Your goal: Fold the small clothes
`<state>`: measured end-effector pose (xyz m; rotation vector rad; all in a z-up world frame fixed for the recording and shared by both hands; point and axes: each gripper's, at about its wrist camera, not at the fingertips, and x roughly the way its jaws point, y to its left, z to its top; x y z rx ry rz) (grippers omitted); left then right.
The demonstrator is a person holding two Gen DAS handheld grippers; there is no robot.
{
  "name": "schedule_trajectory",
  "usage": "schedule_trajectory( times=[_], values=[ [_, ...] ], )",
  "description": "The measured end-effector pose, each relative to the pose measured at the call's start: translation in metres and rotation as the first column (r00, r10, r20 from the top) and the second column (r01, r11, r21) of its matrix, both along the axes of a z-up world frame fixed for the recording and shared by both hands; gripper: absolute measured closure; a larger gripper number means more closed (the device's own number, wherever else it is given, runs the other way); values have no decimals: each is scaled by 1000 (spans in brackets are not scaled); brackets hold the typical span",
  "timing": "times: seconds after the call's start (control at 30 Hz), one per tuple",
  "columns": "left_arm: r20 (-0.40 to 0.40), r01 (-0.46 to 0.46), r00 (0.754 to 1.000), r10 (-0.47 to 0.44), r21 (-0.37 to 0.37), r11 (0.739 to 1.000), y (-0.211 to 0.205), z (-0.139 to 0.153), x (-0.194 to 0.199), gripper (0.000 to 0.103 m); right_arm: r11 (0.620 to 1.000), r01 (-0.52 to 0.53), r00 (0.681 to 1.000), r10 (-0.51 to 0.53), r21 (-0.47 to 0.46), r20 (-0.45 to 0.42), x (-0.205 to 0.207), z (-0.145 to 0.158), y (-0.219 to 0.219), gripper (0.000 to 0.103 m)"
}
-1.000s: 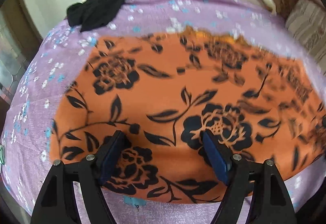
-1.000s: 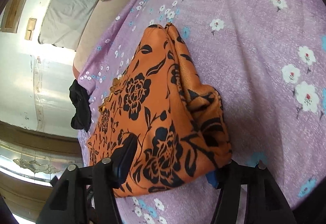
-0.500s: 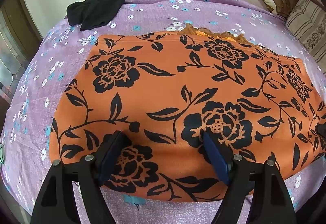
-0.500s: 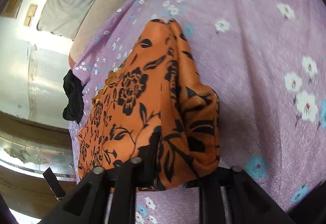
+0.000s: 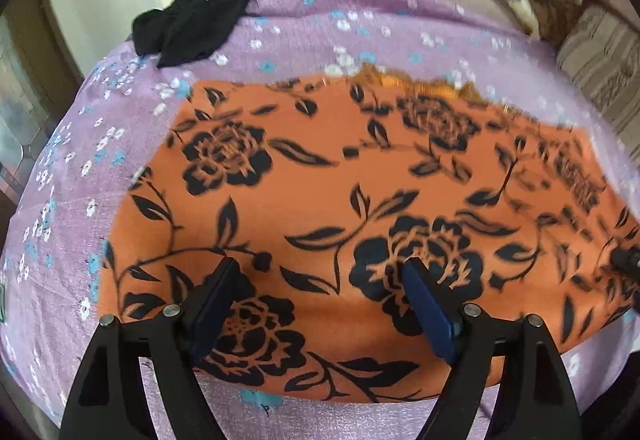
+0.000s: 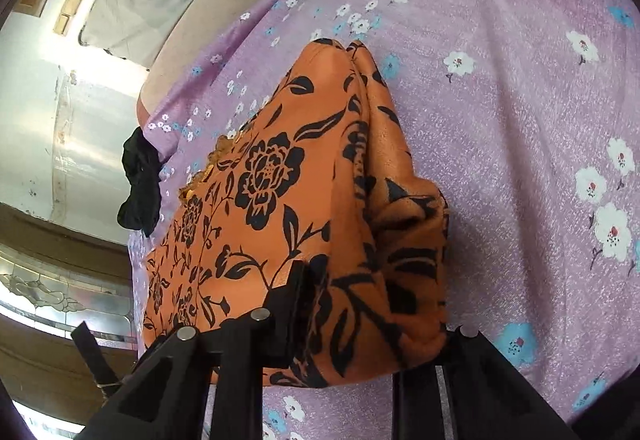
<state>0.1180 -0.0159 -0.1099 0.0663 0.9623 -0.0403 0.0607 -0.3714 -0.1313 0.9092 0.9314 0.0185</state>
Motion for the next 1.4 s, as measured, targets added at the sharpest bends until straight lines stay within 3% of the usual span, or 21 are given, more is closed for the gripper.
schedule_trajectory(
  times=[0.1, 0.17, 0.2, 0.23, 0.3, 0.43, 0.57, 0.7, 0.8, 0.9, 0.93, 1.0, 1.03, 1.07, 1.1, 1.33, 1.4],
  values=[
    [3, -3, 1000, 3, 6, 1000, -1, -3, 3, 19, 1000, 30, 999, -30, 1, 18, -1, 3, -3, 76],
    [-43, 15, 999, -13, 48, 999, -7, -20, 7, 17, 1000, 15, 1000, -15, 13, -10, 4, -5, -2, 71],
    [-12, 18, 1000, -17, 76, 997, -9, -22, 5, 14, 1000, 4, 1000, -4, 13, -27, 7, -11, -2, 71],
    [0, 19, 1000, -19, 92, 996, -10, -22, 5, 13, 1000, 7, 1000, -6, 21, -26, 7, -14, -4, 71],
    [-13, 17, 1000, -16, 74, 997, -8, -20, 6, 13, 1000, -2, 1000, 2, -7, -21, 8, -11, -3, 83],
    [-34, 26, 999, -25, 16, 1000, 7, -8, 5, 13, 989, -37, 999, 40, -144, 12, 14, 21, 10, 91],
    [50, -39, 998, 41, -53, 998, 49, 19, -20, 13, 948, -80, 985, 123, -307, 122, 26, 84, 46, 93],
    [129, -166, 974, 184, -137, 977, 115, 42, -48, 13, 857, -164, 930, 300, -488, 214, 42, 149, 130, 93],
    [147, -312, 926, 347, -219, 924, 176, 46, -66, 13, 750, -256, 864, 460, -610, 202, 53, 165, 214, 93],
    [95, -418, 884, 457, -272, 867, 215, 33, -70, 13, 658, -379, 800, 587, -651, 128, 63, 147, 292, 94],
    [72, -436, 877, 474, -292, 851, 223, 29, -69, 13, 616, -449, 775, 629, -648, 62, 72, 129, 320, 94],
    [14, -476, 859, 512, -347, 808, 243, 19, -73, 13, 572, -552, 743, 668, -607, -46, 87, 89, 356, 94],
    [4, -483, 855, 519, -359, 799, 246, 19, -76, 13, 547, -609, 722, 682, -574, -116, 94, 64, 371, 93],
    [1, -487, 852, 524, -371, 791, 250, 20, -78, 13, 545, -633, 716, 681, -549, -149, 96, 48, 378, 93],
    [6, -484, 852, 524, -375, 791, 254, 21, -80, 13, 556, -610, 732, 669, -565, -131, 92, 47, 381, 93],
    [36, -441, 867, 497, -410, 798, 253, 30, -87, 13, 648, -520, 776, 631, -556, 10, 89, 103, 369, 93],
    [38, -432, 872, 488, -412, 802, 252, 29, -85, 13, 641, -536, 769, 640, -549, -3, 88, 96, 378, 93]
  ],
)
